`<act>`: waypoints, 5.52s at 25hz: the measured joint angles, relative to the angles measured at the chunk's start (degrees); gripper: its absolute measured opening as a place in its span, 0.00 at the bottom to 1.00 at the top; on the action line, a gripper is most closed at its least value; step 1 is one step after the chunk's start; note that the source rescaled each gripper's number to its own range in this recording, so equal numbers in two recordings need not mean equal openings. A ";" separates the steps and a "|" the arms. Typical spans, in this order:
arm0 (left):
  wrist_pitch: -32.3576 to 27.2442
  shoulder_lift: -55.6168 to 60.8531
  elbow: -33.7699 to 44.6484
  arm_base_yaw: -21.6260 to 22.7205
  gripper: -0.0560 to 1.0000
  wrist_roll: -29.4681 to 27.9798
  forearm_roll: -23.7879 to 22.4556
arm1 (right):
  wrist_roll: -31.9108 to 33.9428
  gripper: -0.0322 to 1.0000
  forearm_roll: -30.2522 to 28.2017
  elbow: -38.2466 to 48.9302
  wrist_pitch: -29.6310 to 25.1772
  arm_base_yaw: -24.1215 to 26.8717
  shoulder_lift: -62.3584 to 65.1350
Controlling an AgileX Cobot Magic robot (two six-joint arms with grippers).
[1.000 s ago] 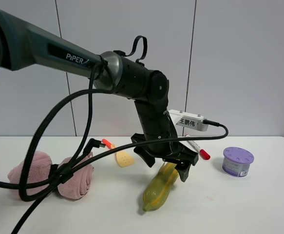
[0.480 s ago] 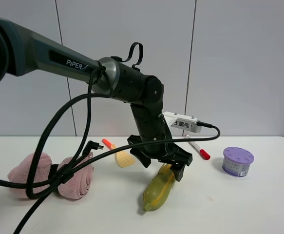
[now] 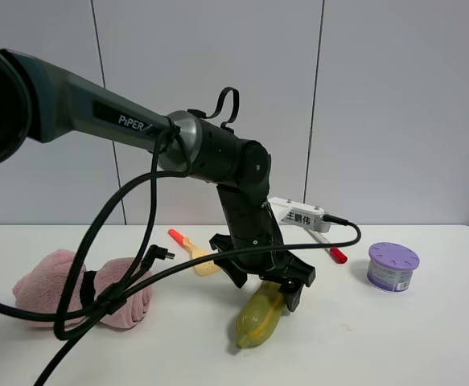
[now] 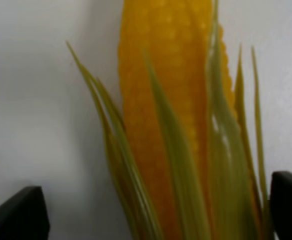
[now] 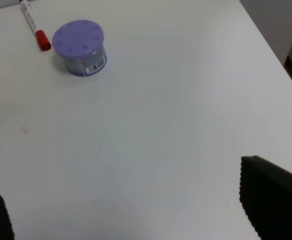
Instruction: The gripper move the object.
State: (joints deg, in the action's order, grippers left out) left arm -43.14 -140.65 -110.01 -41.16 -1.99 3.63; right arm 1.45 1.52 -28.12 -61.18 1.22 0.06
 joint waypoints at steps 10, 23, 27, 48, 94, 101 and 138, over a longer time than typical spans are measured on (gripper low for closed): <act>-1.28 -0.37 0.00 0.00 0.06 1.99 0.00 | 0.00 1.00 0.00 0.00 0.00 0.00 0.00; -6.81 16.06 0.00 1.20 0.06 5.20 -11.15 | 0.00 1.00 0.00 0.00 0.00 0.00 0.00; -6.92 21.98 0.00 2.54 0.06 11.25 -16.56 | 0.00 1.00 0.00 0.00 0.00 0.00 0.00; -9.75 25.96 0.11 23.69 0.06 80.02 -9.46 | 0.00 1.00 0.00 0.00 0.00 0.00 0.00; -2.42 7.11 0.16 29.10 0.41 81.27 -3.63 | 0.00 1.00 0.00 0.00 0.00 0.00 0.00; -5.36 26.44 0.10 27.82 0.41 67.17 -7.31 | 0.00 1.00 0.00 0.00 0.00 0.00 0.00; -26.67 115.78 56.23 40.58 0.66 -6.88 -13.69 | 0.00 1.00 0.00 0.00 0.00 0.00 0.00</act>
State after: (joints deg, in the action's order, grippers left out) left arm -69.80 -24.88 -53.78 -0.58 -8.88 -10.06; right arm 1.45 1.52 -28.12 -61.18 1.22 0.06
